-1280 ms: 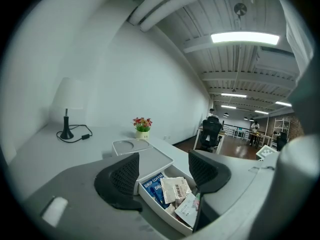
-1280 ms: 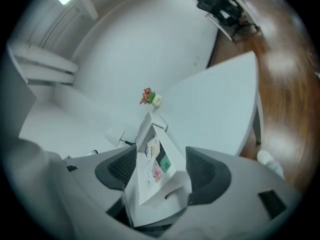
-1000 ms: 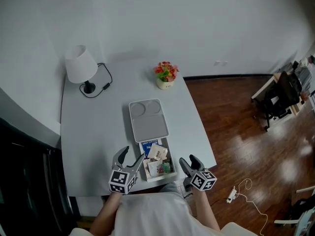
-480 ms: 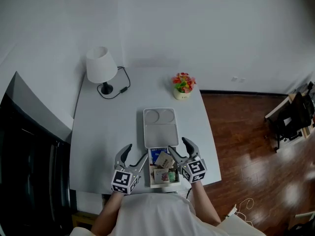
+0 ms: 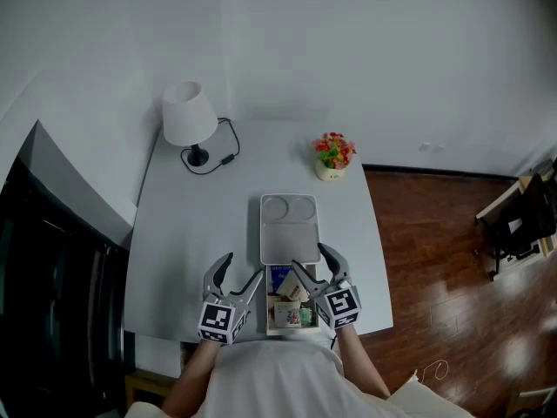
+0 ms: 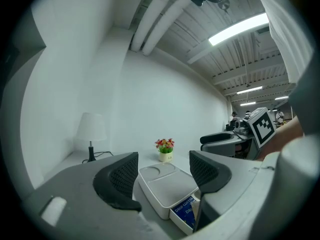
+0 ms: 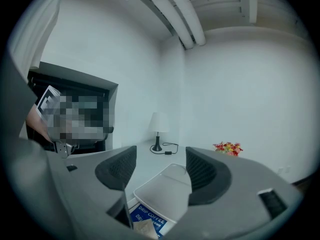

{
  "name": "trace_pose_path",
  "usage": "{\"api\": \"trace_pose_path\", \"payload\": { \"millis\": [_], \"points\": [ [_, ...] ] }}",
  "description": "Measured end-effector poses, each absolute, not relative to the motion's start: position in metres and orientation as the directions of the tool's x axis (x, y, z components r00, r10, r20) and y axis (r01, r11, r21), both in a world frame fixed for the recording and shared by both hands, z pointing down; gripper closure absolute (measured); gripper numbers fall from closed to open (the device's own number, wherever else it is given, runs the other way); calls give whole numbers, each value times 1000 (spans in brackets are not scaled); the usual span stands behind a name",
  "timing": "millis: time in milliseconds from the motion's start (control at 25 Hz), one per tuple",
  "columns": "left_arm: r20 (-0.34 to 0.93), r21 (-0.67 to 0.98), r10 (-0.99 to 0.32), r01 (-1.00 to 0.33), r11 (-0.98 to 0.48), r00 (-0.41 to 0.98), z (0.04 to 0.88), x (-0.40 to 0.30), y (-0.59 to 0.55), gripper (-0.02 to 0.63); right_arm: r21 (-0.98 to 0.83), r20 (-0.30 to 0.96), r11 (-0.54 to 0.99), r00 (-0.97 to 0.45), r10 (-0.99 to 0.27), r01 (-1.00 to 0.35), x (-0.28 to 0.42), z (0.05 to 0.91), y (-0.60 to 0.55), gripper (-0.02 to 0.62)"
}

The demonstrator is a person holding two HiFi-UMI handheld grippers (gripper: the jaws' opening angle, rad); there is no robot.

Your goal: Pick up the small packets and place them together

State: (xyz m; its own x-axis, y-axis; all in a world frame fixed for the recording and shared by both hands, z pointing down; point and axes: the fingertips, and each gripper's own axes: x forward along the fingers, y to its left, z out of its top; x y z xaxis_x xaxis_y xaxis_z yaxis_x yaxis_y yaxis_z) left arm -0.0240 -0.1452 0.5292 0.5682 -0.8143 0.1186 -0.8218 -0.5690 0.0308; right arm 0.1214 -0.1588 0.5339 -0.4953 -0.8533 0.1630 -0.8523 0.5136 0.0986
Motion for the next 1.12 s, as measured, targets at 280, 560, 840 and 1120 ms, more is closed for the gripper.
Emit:
{"api": "trace_pose_path", "payload": {
  "millis": [280, 560, 840, 1120],
  "points": [
    [52, 80, -814, -814, -575, 579, 516, -28, -147, 291, 82, 185, 546, -525, -831, -834, 119, 537, -150, 275],
    [118, 70, -762, -771, -633, 636, 531, -20, -145, 293, 92, 342, 662, -601, -722, -744, 121, 562, -127, 299],
    [224, 98, -694, -724, -683, 684, 562, -17, -127, 308, -11, 707, 856, -609, -359, -516, 114, 657, -71, 305],
    [252, 118, -684, -723, -680, 685, 572, -22, -114, 310, -46, 851, 915, -495, -174, -401, 94, 740, -47, 337]
  ]
}}
